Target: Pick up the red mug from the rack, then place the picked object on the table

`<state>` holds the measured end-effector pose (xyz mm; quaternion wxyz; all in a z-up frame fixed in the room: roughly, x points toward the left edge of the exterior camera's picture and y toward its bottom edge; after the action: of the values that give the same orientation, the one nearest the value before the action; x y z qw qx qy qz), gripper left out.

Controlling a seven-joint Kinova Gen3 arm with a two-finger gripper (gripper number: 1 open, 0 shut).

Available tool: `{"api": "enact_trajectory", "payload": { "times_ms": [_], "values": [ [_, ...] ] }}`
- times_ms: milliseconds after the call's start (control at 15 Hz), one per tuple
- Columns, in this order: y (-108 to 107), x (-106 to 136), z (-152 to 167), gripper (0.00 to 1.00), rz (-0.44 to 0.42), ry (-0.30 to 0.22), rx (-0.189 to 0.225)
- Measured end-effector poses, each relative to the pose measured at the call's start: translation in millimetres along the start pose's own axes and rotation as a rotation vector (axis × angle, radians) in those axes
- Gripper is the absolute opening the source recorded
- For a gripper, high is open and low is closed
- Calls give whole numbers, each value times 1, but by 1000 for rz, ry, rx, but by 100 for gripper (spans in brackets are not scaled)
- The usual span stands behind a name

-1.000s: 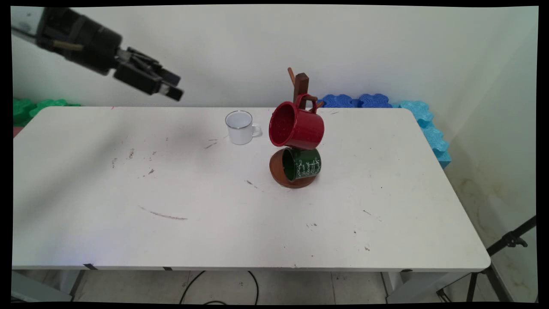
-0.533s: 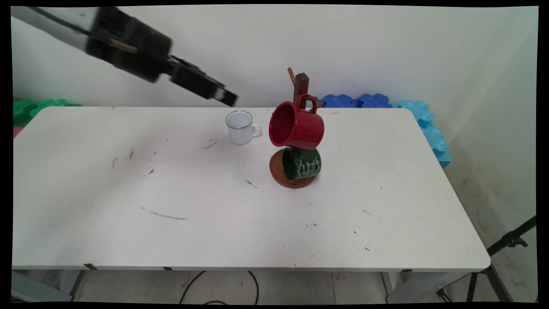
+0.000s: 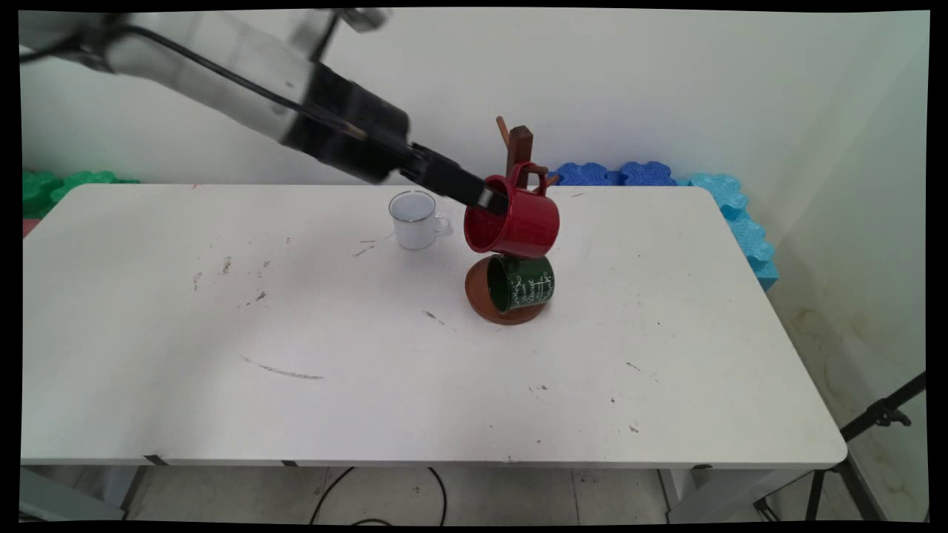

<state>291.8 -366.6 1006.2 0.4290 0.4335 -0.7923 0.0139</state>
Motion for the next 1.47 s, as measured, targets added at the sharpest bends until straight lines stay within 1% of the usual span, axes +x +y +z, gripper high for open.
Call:
{"api": "enact_trajectory", "payload": {
  "times_ms": [333,467,867,933,1467],
  "values": [
    [1,-7,45,100,-15,-21,30],
    [2,-9,59,100,-21,-20,31],
    [3,-16,86,100,-24,-20,40],
    [4,-17,90,0,-24,-18,41],
    [6,-16,106,0,-13,11,42]
  ]
}}
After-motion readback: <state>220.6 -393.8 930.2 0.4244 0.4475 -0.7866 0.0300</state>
